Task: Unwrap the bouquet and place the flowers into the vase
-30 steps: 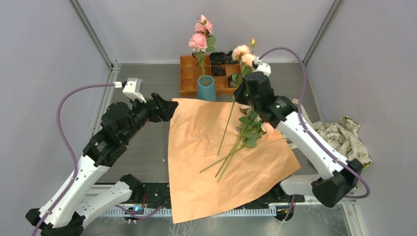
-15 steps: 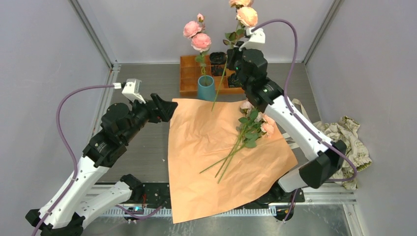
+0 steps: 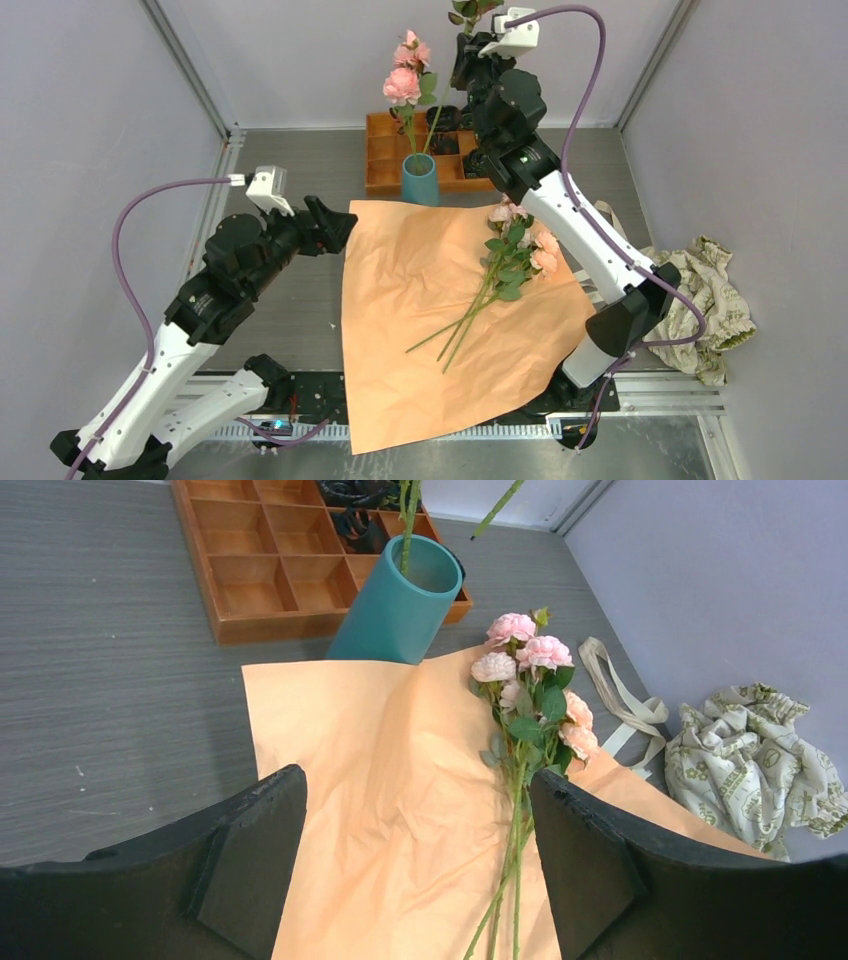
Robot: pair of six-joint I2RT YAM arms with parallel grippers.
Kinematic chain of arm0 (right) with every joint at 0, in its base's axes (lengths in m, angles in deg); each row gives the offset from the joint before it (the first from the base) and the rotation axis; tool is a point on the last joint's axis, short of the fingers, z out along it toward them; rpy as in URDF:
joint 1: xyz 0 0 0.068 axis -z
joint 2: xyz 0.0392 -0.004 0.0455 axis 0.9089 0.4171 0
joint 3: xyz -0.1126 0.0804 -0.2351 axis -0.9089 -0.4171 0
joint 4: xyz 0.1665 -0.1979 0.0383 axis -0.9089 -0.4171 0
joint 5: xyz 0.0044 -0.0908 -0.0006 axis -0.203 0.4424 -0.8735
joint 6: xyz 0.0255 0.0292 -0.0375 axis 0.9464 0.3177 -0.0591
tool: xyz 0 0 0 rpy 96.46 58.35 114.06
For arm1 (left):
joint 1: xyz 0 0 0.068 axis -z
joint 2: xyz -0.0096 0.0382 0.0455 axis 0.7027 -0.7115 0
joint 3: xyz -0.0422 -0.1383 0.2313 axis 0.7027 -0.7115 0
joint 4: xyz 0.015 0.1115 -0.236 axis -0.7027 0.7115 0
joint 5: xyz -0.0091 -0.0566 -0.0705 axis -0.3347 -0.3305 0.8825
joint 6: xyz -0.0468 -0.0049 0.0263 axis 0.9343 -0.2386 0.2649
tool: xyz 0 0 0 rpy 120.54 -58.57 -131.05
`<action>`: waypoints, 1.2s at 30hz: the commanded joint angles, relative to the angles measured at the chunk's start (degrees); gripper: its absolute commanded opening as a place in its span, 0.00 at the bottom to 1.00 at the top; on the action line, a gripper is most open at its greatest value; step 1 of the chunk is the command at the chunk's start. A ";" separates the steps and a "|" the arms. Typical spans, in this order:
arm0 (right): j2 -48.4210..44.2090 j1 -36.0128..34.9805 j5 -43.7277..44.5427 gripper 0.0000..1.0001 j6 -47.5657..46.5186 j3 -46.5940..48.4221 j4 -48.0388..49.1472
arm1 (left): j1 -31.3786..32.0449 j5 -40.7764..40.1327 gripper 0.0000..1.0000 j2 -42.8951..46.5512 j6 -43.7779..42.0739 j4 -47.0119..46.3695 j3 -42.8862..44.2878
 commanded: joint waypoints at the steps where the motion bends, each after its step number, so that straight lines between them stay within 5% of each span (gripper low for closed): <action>1: 2.09 -0.78 1.33 0.01 -4.11 1.63 7.31 | 0.18 -1.73 0.82 2.09 0.13 0.53 -0.57; 22: 4.77 -4.00 5.86 0.01 -5.80 -18.55 20.13 | 0.19 -1.36 0.82 2.34 0.39 1.44 -1.73; 31: 1.33 -7.18 7.20 0.19 -5.33 -27.10 21.80 | 0.15 -1.41 0.82 1.76 0.60 0.72 -2.79; 36: -1.46 -8.54 8.08 0.52 -5.36 -31.16 22.40 | 0.16 -1.13 0.82 1.32 0.84 0.26 -3.85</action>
